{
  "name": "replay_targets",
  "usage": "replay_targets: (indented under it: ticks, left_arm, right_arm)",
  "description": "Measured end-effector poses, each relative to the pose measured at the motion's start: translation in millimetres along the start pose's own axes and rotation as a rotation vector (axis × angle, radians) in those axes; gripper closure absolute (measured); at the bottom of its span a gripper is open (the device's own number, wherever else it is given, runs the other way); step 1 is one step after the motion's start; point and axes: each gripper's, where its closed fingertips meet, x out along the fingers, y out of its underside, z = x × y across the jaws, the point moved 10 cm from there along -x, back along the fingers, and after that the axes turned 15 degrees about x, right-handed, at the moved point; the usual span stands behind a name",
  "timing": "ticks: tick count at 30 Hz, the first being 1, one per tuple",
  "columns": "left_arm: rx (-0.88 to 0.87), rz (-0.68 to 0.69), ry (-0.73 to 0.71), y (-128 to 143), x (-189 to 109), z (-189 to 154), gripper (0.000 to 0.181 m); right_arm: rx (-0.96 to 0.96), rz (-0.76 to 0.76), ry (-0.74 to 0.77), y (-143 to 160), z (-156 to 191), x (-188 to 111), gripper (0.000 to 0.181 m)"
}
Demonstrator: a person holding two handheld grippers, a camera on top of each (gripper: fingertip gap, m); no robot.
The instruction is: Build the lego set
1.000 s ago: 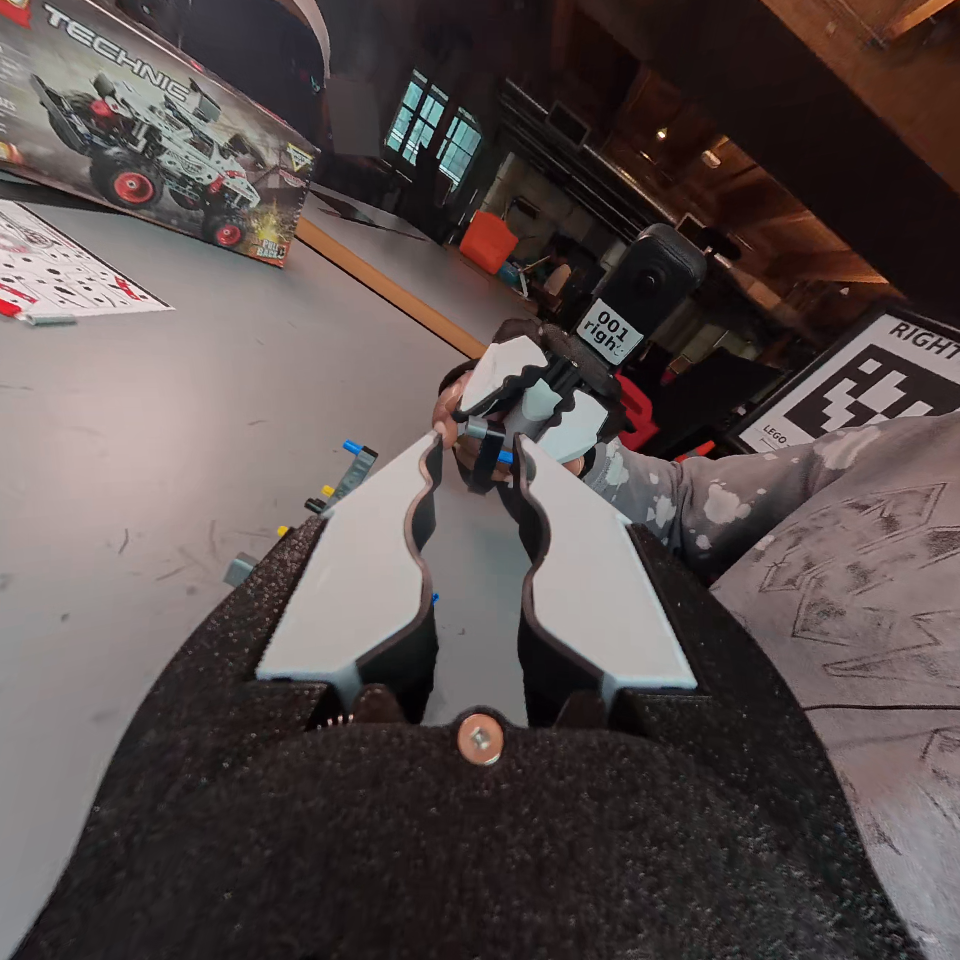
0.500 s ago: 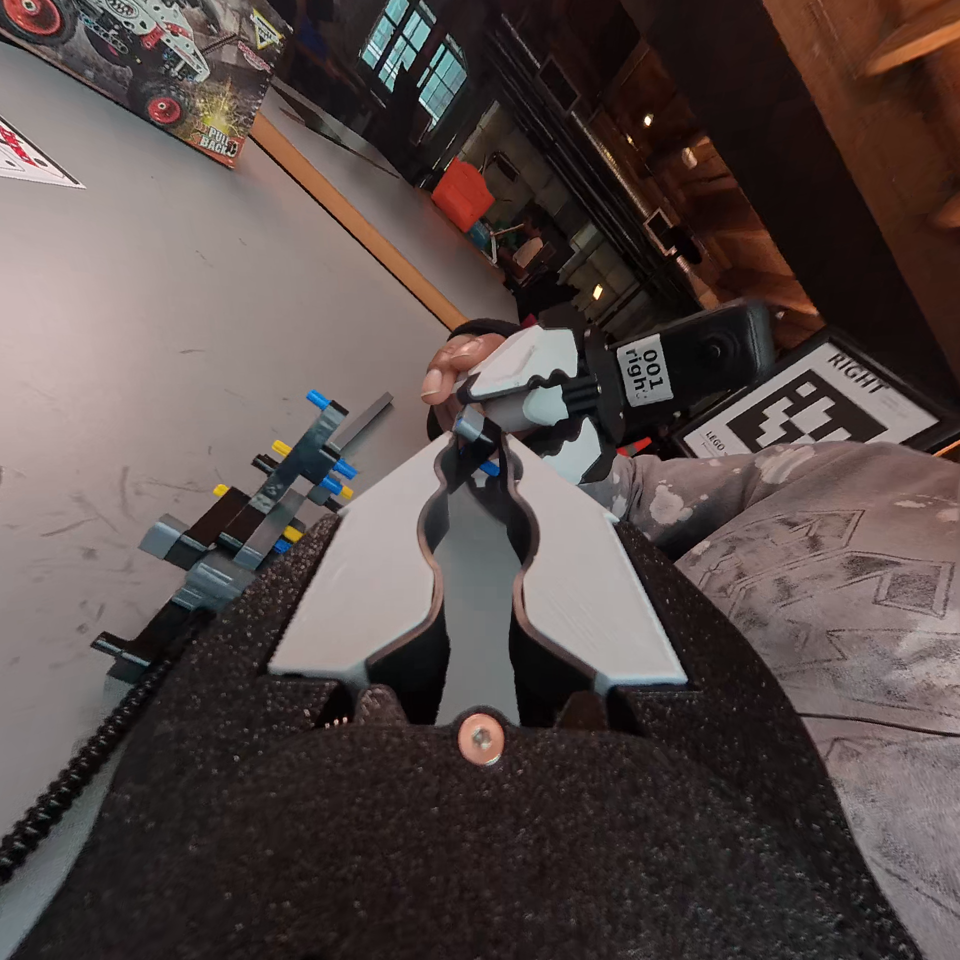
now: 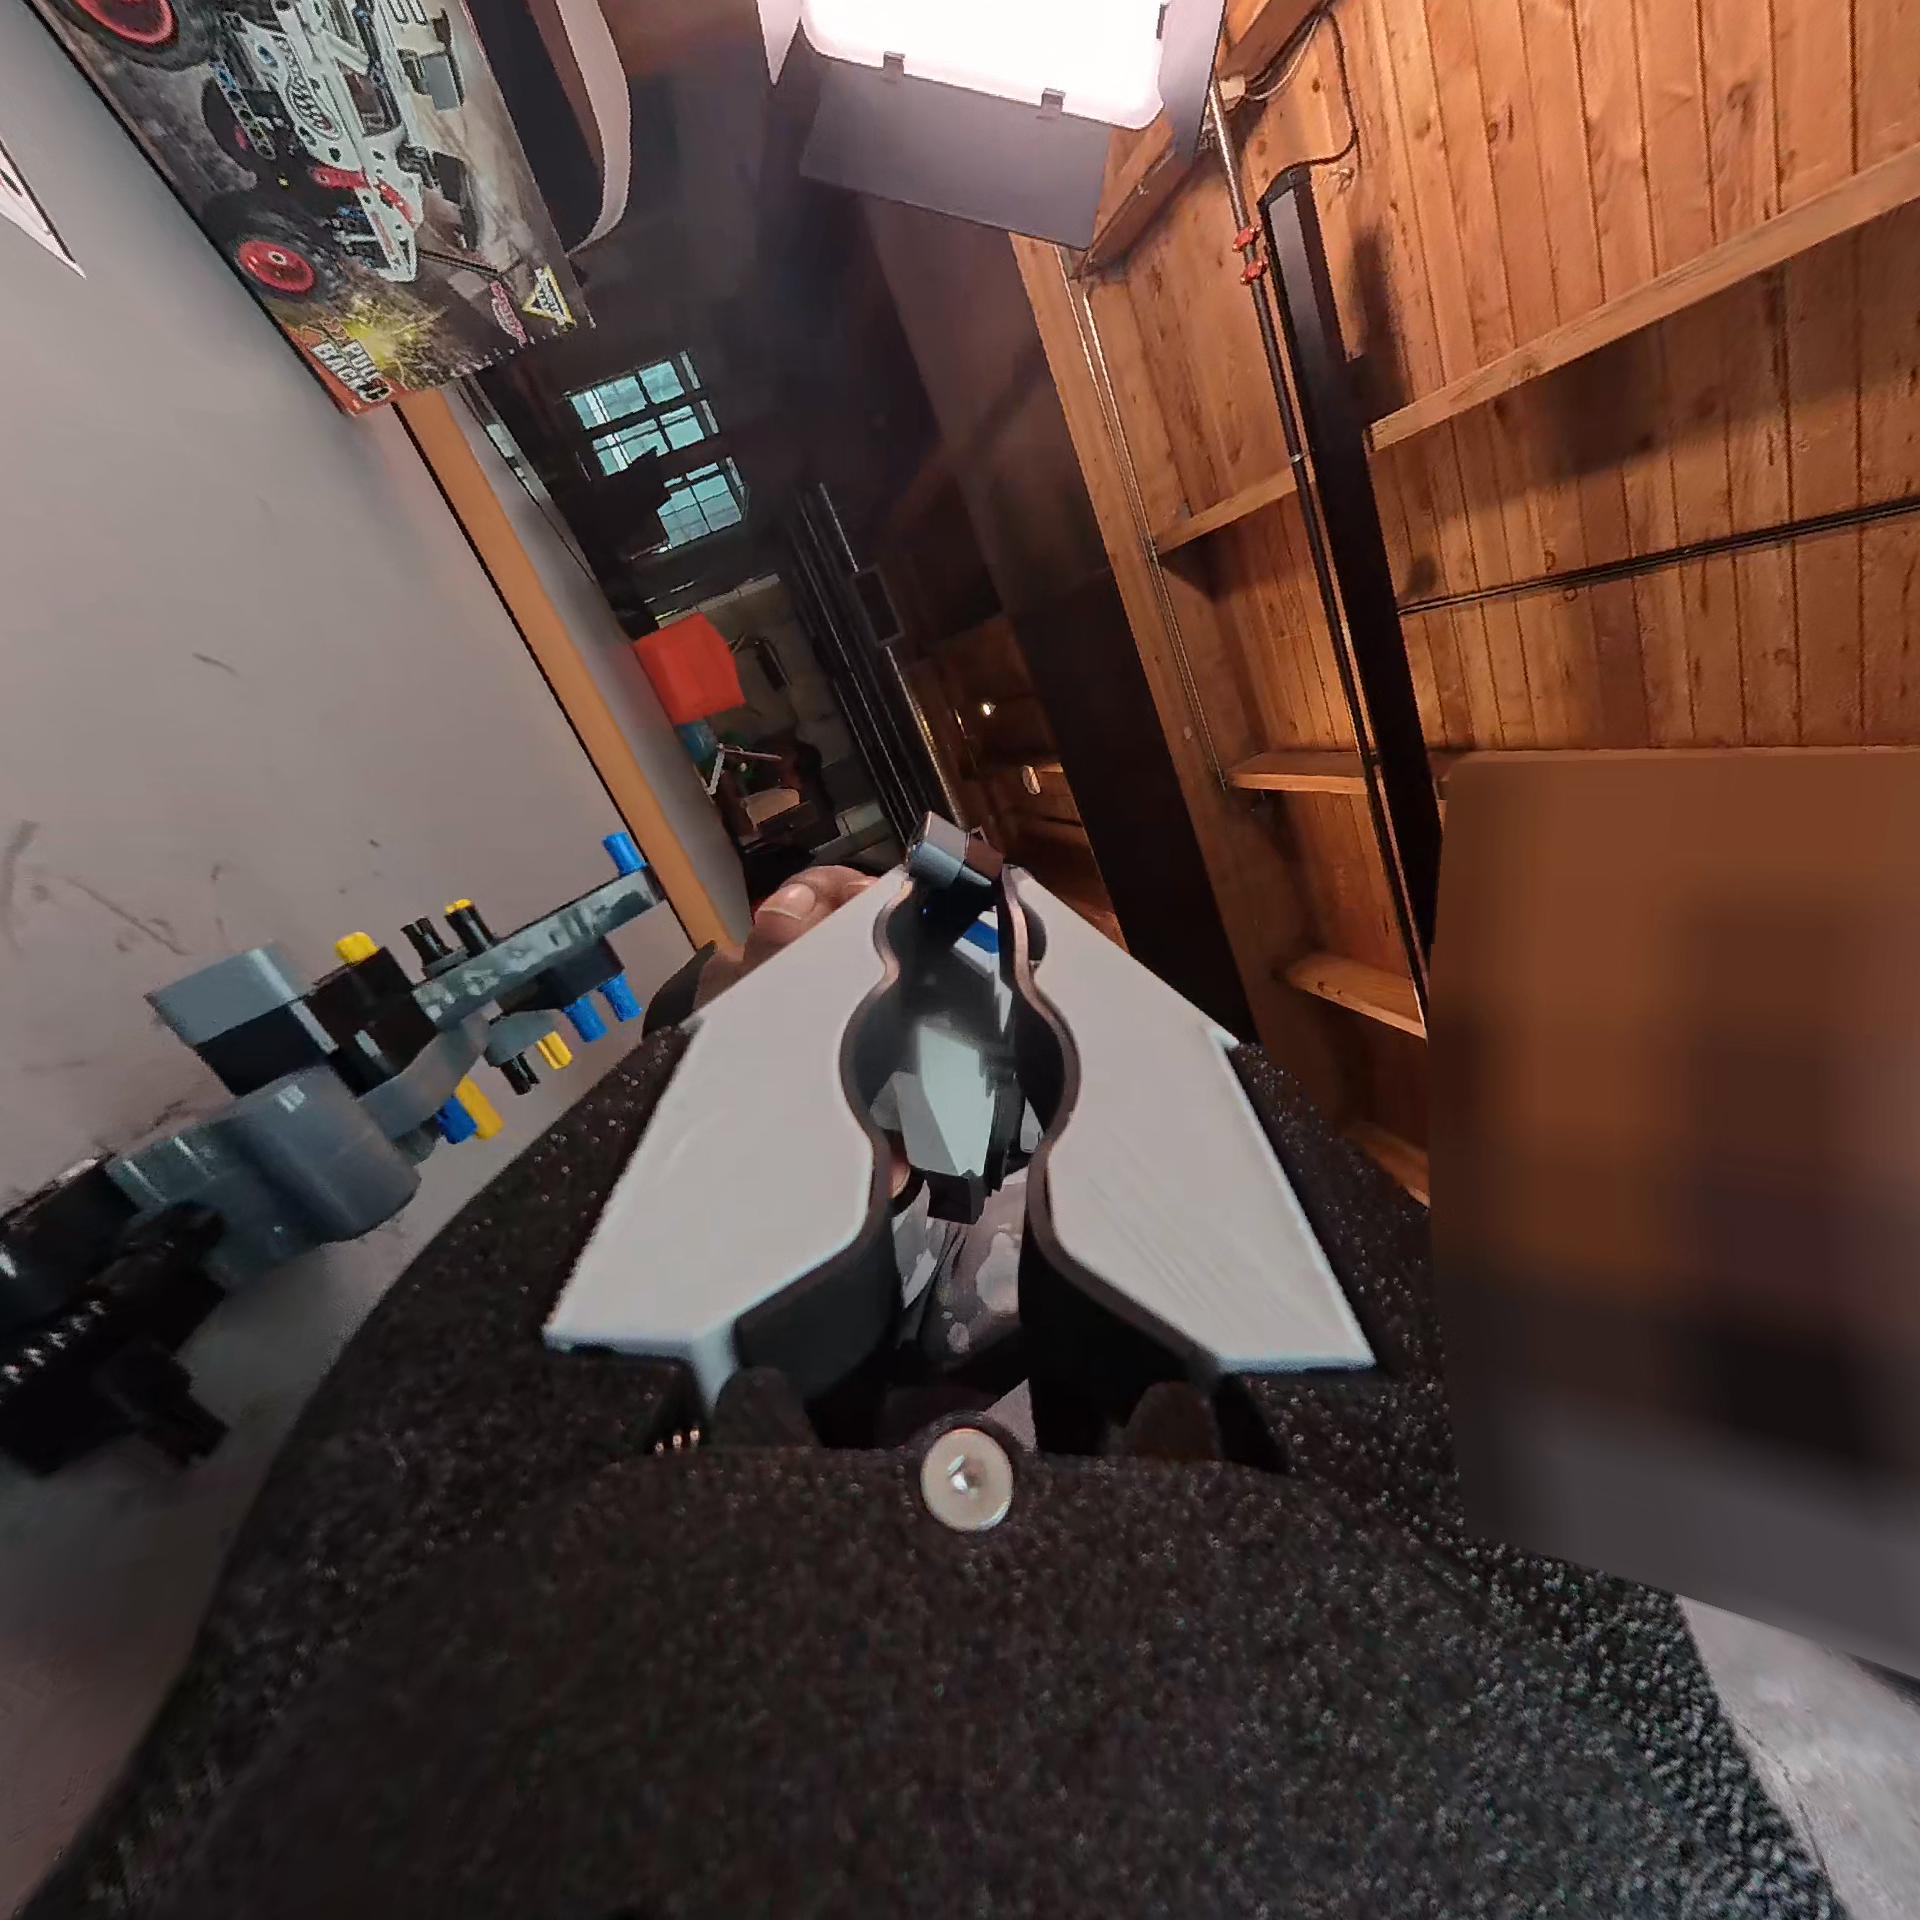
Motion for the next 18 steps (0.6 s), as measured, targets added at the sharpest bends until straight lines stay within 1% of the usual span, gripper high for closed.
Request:
replay_targets:
  ticks: [1,3,6,8,10,12,14,16,18]
  left_arm:
    - [-0.008,-0.010,0.008,0.4,0.3,-0.3,0.168]
    - [-0.025,-0.018,0.020,1.5,1.0,-0.3,0.168]
    - [-0.033,-0.016,0.032,1.2,0.8,-0.3,0.168]
    - [-0.009,0.014,0.022,-0.5,0.4,-1.1,0.167]
    - [0.056,0.078,0.005,-3.3,0.5,-5.2,0.166]
    - [0.163,0.161,-0.017,-5.9,1.9,-12.7,0.160]
    - [0.264,0.223,-0.018,-9.5,2.5,-22.0,0.155]
    - [0.323,0.269,-0.012,-12.4,1.0,-27.9,0.149]
    - [0.409,0.291,-0.045,-16.1,-2.1,-30.6,0.146]
  right_arm:
    - [-0.011,0.010,0.012,0.4,0.3,1.6,0.166]
    - [-0.019,0.008,0.035,0.8,-0.2,2.6,0.168]
    - [-0.009,-0.005,0.021,0.3,-2.2,0.9,0.172]
    - [0.036,-0.011,-0.007,-0.1,-7.2,-0.8,0.173]
    - [0.110,-0.024,-0.068,-0.1,-14.1,-3.5,0.173]
    - [0.167,-0.027,-0.140,0.8,-19.5,-6.5,0.174]
    - [0.263,-0.060,-0.160,0.5,-30.1,-11.9,0.174]
    - [0.357,-0.092,-0.180,-0.9,-42.3,-17.9,0.174]
    - [0.384,-0.108,-0.219,-1.1,-48.3,-22.6,0.174]
